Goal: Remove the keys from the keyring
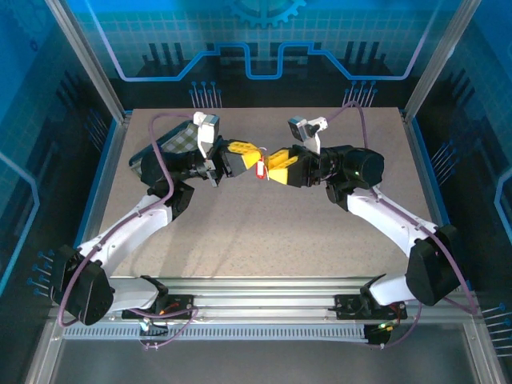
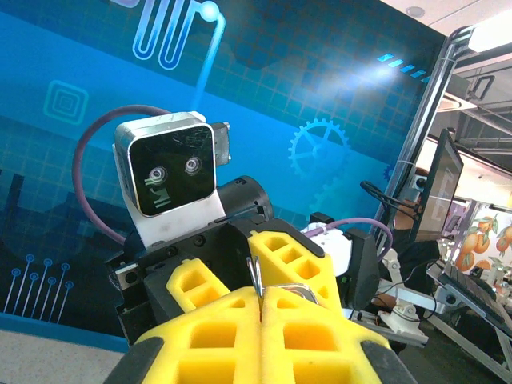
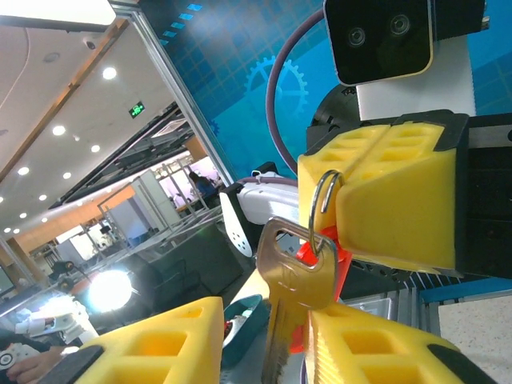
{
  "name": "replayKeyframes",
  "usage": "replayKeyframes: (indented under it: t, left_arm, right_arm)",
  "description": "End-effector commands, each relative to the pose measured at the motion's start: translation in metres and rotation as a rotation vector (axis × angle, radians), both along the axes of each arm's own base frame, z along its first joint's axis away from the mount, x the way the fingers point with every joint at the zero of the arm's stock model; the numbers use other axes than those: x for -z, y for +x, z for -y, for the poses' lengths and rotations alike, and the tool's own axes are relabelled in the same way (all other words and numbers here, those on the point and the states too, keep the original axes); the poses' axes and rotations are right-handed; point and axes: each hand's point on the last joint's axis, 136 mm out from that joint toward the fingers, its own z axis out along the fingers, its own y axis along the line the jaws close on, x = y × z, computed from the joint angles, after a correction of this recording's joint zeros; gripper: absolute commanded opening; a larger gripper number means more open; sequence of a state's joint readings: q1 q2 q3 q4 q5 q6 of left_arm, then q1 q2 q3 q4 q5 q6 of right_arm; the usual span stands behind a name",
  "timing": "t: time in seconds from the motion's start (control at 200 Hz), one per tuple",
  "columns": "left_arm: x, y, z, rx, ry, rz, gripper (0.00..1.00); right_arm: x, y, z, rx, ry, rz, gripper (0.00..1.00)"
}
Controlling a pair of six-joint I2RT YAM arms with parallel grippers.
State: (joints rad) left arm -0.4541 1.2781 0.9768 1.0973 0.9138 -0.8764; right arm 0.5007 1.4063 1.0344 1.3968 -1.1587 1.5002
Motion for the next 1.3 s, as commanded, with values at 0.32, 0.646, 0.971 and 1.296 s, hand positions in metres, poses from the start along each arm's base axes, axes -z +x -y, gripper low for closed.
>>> replayKeyframes:
  t: [0.32,0.646,0.971,1.296]
  left_arm:
    - [0.001,-0.003,-0.004,-0.033,0.016,0.058,0.0]
    - [0.007,-0.006,-0.006,-0.078,0.051,0.086,0.0]
    - [0.01,-0.007,-0.005,-0.111,0.079,0.107,0.0]
    - [0.01,-0.005,-0.007,-0.129,0.074,0.109,0.0]
  right_arm:
    - [-0.01,-0.002,0.005,0.02,0.039,0.014,0.23]
    - [-0.009,0.008,0.0,0.019,0.033,-0.026,0.22]
    - [-0.004,0.012,-0.003,0.003,0.009,-0.04,0.14]
    - [0.0,0.014,0.008,0.042,0.007,-0.038,0.24]
